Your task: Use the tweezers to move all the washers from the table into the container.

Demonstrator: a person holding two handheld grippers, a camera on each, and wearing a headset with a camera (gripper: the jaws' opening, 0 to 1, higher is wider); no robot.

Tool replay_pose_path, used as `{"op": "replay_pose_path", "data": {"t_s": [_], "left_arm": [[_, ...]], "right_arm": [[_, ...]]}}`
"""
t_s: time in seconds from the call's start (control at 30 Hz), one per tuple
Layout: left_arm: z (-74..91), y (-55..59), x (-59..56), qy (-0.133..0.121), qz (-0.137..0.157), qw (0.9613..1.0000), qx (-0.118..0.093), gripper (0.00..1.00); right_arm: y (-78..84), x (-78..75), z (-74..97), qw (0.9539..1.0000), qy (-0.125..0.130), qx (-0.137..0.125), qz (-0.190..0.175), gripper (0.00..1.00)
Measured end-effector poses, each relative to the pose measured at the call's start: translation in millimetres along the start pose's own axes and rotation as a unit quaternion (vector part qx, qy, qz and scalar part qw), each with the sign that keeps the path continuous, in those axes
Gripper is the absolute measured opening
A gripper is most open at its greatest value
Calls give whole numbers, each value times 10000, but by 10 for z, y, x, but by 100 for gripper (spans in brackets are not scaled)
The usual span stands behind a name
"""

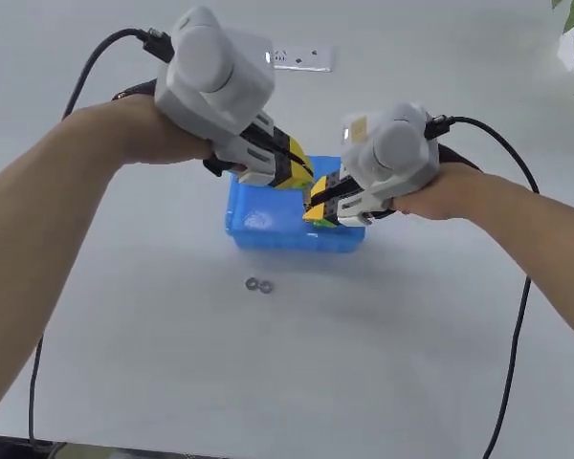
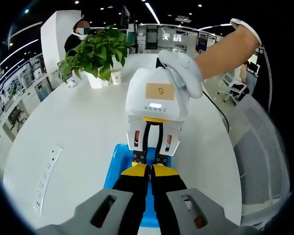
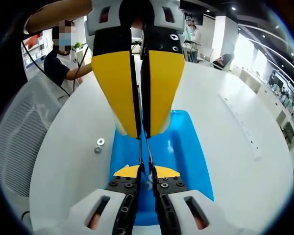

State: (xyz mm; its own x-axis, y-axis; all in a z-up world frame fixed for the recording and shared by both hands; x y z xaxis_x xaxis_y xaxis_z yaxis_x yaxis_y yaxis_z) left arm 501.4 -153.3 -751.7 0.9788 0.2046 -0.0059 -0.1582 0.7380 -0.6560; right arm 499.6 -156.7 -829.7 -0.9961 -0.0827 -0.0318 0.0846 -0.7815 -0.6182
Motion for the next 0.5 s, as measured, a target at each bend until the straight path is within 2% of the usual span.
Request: {"op": "replay_pose_path", "data": {"t_s": [0.5], "left_arm": [[217,-113,-132,-89,-89,9999,-1,5]], "right_arm": [[-172,105,175,9998,151,-74,95,11]]}}
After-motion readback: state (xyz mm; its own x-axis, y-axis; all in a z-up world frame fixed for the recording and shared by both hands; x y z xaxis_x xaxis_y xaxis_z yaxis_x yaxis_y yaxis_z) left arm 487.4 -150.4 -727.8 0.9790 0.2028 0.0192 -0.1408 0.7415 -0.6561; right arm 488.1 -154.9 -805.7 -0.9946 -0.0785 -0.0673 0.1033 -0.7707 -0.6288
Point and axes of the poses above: the centre of the closed fingertips' face, and the gripper's own axes: z roughly backward along the fingers, x roughly to its left, y roughly out of its underside, the point moved 2 cm from there along z, roughly backward along the fingers, and after that the axes turned 6 degrees about x, right-handed, at the moved point
